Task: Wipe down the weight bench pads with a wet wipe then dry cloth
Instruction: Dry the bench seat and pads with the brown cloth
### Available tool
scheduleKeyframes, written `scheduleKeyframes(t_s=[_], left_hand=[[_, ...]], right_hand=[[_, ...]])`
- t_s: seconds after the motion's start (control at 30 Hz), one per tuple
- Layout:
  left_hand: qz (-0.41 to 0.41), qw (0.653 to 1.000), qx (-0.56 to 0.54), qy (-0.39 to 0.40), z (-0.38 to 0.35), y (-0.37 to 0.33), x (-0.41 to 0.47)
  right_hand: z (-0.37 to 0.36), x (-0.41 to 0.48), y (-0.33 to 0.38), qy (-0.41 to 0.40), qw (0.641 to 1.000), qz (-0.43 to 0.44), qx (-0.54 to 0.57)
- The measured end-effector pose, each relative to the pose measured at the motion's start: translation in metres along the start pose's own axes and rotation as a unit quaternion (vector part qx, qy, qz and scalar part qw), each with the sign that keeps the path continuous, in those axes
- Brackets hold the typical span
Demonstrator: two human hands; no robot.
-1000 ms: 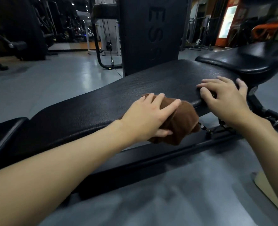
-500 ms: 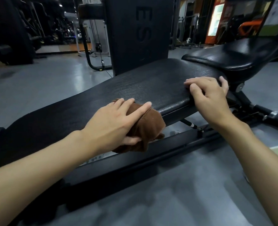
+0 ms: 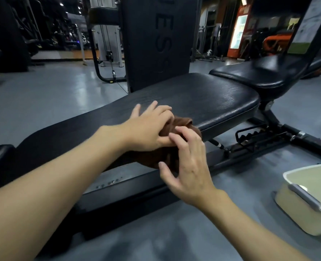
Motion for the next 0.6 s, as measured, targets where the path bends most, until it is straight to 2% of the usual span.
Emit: scheduleKeyframes(t_s=[0.07,0.13,0.2,0.27,0.37,0.5,0.6], left_hand=[[-0.017,0.995,-0.071,0.075,0.005,0.02,-0.019],[-0.057,0.984,-0.139,0.093,0.009,0.035,-0.038],[-0.032,0.98,-0.198,0.016,0.01,0.058,-0.051],[0.025,0.976,-0.212,-0.044,0.001,0.081,-0.059],[0.054,0.976,-0.203,-0.061,-0.015,0.096,-0.056],[0.047,0.967,-0.232,-0.098,-0.012,0.098,-0.049],[0.025,0.976,-0.203,-0.071,-0.016,0.086,-0.044]], right_hand=[[-0.012,0.006,0.009,0.014,0.997,-0.046,-0.055],[-0.019,0.019,0.022,0.013,0.99,-0.095,-0.099],[-0.028,0.033,0.037,0.02,0.982,-0.135,-0.13],[-0.042,0.041,0.049,0.033,0.974,-0.154,-0.162],[-0.054,0.043,0.051,0.033,0.97,-0.109,-0.216],[-0.039,0.037,0.026,0.005,0.972,0.028,-0.234],[-0.011,0.027,-0.014,-0.029,0.97,0.042,-0.237]])
Point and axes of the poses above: each hand's wrist, its own x-axis towards the middle knuckle, its own z-axis out of the back of the hand, y = z × x, the point moved 6 cm from there along x, towards the middle knuckle, and after that the axes turned 13 degrees about y, right-handed, at the moved point
